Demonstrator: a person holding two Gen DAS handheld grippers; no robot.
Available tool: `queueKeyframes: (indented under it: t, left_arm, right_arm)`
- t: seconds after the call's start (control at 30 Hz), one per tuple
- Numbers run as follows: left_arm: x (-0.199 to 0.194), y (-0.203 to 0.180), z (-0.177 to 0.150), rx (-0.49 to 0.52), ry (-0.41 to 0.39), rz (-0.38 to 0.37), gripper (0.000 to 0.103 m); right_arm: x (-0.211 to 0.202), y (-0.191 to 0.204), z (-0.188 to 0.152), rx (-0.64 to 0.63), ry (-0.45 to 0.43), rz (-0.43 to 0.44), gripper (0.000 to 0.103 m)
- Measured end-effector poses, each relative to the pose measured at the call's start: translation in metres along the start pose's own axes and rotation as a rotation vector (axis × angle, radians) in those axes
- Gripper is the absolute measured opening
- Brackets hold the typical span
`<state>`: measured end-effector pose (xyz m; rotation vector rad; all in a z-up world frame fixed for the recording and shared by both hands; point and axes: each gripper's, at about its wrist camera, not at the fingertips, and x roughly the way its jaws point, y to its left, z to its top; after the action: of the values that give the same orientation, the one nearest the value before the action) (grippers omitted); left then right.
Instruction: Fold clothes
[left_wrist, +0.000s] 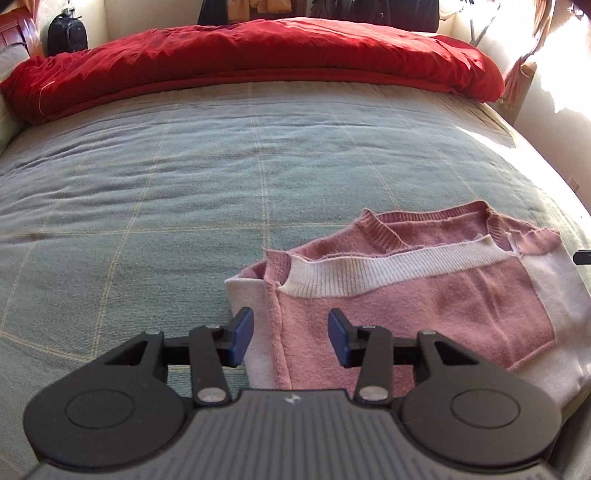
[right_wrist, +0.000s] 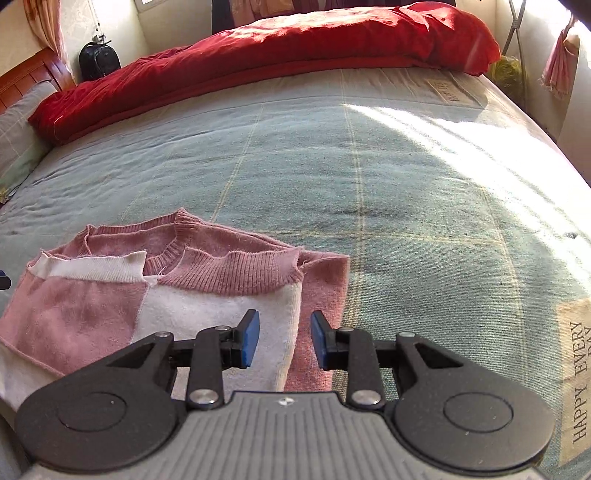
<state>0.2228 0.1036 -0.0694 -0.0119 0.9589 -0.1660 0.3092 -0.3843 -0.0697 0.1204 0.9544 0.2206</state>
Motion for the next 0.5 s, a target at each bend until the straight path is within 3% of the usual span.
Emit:
queueKeyframes:
  t: [0.23,0.5]
  left_arm:
    - [0.038,0.007,0.002,-0.063,0.07,-0.012,0.043]
    - [0.042,0.001,0.004,-0.024,0.038,-0.04,0.043]
  right_arm:
    - [0.014,-0.01,-0.002,0.074,-0.006,0.063,0.035]
    - [0.021,-0.009,-0.005,0.065,-0.009,0.103,0.035]
